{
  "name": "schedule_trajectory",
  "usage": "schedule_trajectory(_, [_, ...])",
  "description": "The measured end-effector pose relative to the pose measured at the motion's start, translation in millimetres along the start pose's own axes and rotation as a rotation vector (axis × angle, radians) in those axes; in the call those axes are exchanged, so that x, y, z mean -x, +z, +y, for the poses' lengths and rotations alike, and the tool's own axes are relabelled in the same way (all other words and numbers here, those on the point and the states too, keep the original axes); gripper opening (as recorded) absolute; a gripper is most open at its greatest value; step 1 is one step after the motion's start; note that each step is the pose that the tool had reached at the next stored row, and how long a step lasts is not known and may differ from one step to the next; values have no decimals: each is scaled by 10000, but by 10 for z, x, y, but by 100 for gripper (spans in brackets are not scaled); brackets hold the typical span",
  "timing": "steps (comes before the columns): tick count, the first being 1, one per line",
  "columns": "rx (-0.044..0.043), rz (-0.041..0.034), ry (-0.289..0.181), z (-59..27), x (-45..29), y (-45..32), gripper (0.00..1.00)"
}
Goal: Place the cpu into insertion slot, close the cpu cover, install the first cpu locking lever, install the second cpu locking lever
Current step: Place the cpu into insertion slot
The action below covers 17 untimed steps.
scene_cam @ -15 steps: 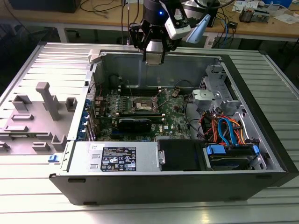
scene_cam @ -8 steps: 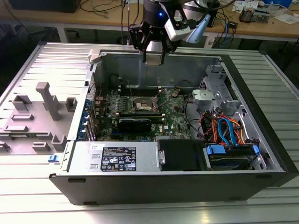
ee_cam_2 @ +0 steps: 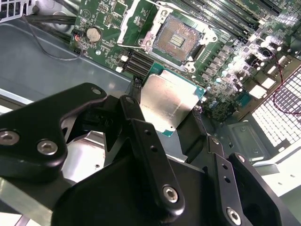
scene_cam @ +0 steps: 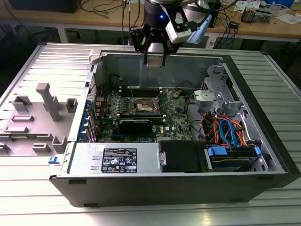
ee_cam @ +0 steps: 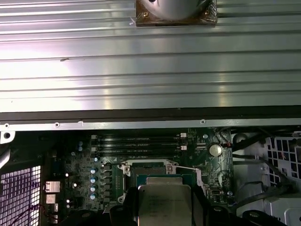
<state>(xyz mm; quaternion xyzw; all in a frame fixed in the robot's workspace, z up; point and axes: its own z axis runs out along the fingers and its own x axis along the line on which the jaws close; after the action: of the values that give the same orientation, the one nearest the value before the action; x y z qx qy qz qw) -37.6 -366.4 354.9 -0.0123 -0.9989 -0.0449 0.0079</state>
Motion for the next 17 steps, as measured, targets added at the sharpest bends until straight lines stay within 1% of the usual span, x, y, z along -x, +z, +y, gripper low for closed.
schedule_trajectory(3, [-1, 0, 1, -3, 0, 14, 55])
schedule_trajectory(13, [3, -12, -1, -6, 0, 17, 55])
schedule_trajectory(15, [20, -11, -1, -7, 0, 17, 55])
schedule_trajectory(17, [20, -11, -1, -7, 0, 16, 55])
